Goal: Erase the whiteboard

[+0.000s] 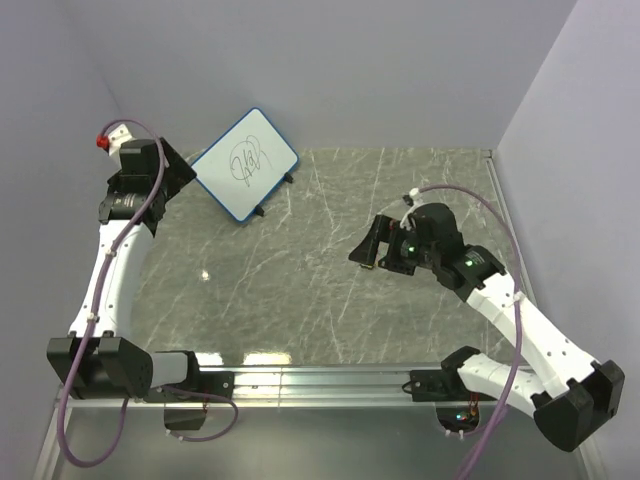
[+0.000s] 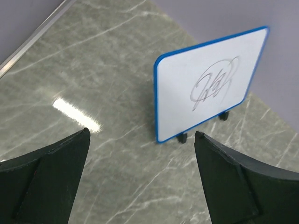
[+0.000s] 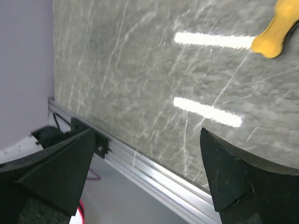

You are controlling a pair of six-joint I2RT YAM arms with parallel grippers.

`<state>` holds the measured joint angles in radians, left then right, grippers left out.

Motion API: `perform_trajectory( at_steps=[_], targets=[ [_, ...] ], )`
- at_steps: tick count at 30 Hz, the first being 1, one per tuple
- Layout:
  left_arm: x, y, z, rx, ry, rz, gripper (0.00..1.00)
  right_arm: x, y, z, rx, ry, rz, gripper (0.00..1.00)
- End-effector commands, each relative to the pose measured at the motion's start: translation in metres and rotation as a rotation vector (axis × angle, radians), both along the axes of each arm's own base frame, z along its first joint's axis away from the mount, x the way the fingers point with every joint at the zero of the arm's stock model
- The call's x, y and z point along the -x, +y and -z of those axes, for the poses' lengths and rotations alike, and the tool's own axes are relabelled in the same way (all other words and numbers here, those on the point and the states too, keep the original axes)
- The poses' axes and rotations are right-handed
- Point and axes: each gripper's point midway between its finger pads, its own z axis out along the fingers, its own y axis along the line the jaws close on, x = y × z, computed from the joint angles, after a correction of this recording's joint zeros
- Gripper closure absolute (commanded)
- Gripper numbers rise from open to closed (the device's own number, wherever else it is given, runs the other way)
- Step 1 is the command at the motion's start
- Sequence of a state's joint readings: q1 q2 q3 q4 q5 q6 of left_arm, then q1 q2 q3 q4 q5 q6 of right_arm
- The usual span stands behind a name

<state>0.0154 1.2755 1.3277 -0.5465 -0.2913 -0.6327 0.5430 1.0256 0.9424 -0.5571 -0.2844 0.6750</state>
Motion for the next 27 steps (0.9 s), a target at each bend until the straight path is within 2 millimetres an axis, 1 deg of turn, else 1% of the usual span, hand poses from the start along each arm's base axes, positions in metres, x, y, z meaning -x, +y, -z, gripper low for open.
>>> perform_trajectory(
  at_steps=[1, 2, 3, 4, 5, 6, 8, 9, 10, 11, 12, 13, 15, 16, 17, 18, 19, 20, 21, 23, 25, 27],
  targets=[
    [0.029, 0.001, 0.031, 0.009, 0.171, -0.002, 0.01, -0.009, -0.019, -0.013, -0.027, -0.037, 0.100, 0.00],
    [0.033, -0.004, 0.043, 0.040, 0.204, 0.020, 0.00, -0.011, -0.022, -0.010, -0.044, -0.025, 0.106, 0.02],
    [0.041, -0.007, 0.061, 0.054, 0.248, 0.038, 0.01, -0.012, -0.026, -0.005, -0.047, -0.006, 0.126, 0.03],
    [0.040, -0.011, 0.065, 0.059, 0.232, 0.059, 0.01, -0.012, -0.030, 0.002, -0.038, 0.009, 0.142, 0.04],
    [0.042, -0.016, 0.069, 0.068, 0.218, 0.087, 0.01, -0.013, -0.036, -0.001, -0.038, -0.013, 0.161, 0.04],
    [0.049, -0.020, 0.080, 0.078, 0.212, 0.114, 0.00, -0.019, -0.046, -0.002, -0.028, -0.034, 0.198, 0.04],
    [0.043, -0.019, 0.081, 0.061, 0.158, 0.118, 0.01, -0.023, -0.057, -0.006, 0.000, -0.070, 0.220, 0.04],
    [0.046, -0.021, 0.093, 0.062, 0.173, 0.135, 0.01, -0.024, -0.065, -0.003, 0.033, -0.058, 0.235, 0.04],
    [0.044, -0.020, 0.097, 0.056, 0.175, 0.154, 0.00, -0.027, -0.067, -0.012, 0.043, -0.072, 0.232, 0.04],
    [0.039, -0.022, 0.099, 0.065, 0.159, 0.171, 0.02, -0.029, -0.068, -0.008, 0.073, -0.052, 0.219, 0.05],
    [0.036, -0.028, 0.106, 0.092, 0.170, 0.207, 0.04, -0.027, -0.073, -0.005, 0.095, -0.022, 0.217, 0.05],
    [0.032, -0.029, 0.106, 0.095, 0.155, 0.226, 0.06, -0.027, -0.068, -0.010, 0.093, -0.030, 0.176, 0.05],
    [0.022, -0.034, 0.106, 0.092, 0.105, 0.264, 0.05, -0.026, -0.068, -0.010, 0.104, -0.033, 0.157, 0.05],
    [0.019, -0.030, 0.105, 0.080, 0.096, 0.267, 0.05, -0.028, -0.072, -0.012, 0.121, -0.039, 0.170, 0.05],
    [0.016, -0.027, 0.109, 0.084, 0.101, 0.268, 0.06, -0.027, -0.075, -0.008, 0.145, -0.024, 0.172, 0.05],
    [0.010, -0.026, 0.106, 0.082, 0.077, 0.281, 0.06, -0.027, -0.076, -0.009, 0.152, -0.022, 0.173, 0.05],
    [0.006, -0.024, 0.104, 0.095, 0.062, 0.295, 0.09, -0.028, -0.075, -0.011, 0.151, -0.025, 0.166, 0.05],
    [0.003, -0.022, 0.107, 0.099, 0.059, 0.301, 0.10, -0.028, -0.074, -0.011, 0.147, -0.023, 0.162, 0.05],
    [-0.004, -0.019, 0.102, 0.090, 0.024, 0.309, 0.11, -0.027, -0.073, -0.010, 0.146, -0.015, 0.162, 0.05],
    [-0.012, -0.013, 0.104, 0.117, 0.004, 0.333, 0.14, -0.028, -0.073, -0.005, 0.155, 0.010, 0.163, 0.06],
    [-0.021, -0.006, 0.099, 0.123, -0.039, 0.346, 0.15, -0.027, -0.073, -0.002, 0.164, 0.033, 0.156, 0.07],
    [-0.031, -0.006, 0.099, 0.146, -0.059, 0.378, 0.15, -0.027, -0.074, 0.000, 0.180, 0.045, 0.150, 0.07]
  ],
)
